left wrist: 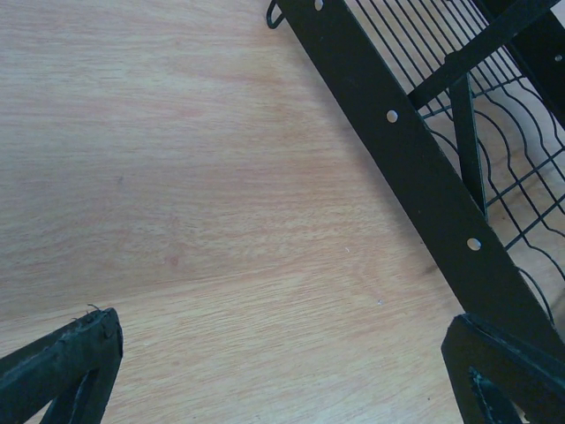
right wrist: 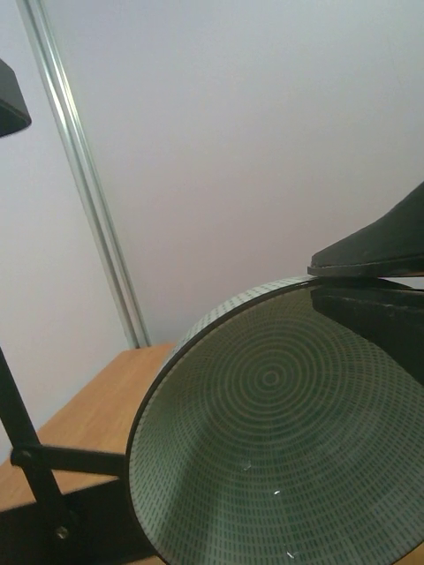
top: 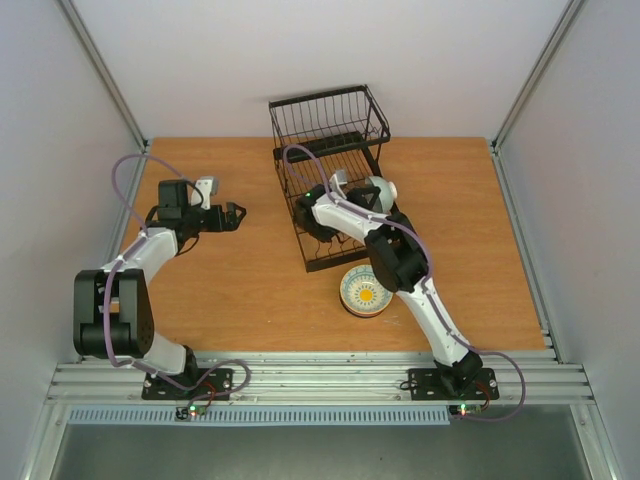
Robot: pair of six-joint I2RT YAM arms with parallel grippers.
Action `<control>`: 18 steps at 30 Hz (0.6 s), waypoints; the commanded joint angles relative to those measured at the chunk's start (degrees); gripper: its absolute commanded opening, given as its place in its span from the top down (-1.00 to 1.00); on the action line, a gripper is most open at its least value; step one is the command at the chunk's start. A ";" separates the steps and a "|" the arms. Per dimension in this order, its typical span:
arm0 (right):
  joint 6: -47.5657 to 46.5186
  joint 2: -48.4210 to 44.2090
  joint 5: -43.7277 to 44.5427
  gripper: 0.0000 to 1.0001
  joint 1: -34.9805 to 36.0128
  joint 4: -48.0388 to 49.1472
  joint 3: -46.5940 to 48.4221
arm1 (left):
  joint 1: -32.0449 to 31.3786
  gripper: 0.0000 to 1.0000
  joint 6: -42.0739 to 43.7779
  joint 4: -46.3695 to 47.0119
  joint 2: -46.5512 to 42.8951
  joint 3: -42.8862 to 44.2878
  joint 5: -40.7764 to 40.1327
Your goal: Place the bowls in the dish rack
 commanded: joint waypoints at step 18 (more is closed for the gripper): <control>9.73 -9.67 -6.38 0.97 1.38 -11.28 -16.91 | 0.03 -0.99 -1.61 0.27 1.94 1.86 1.49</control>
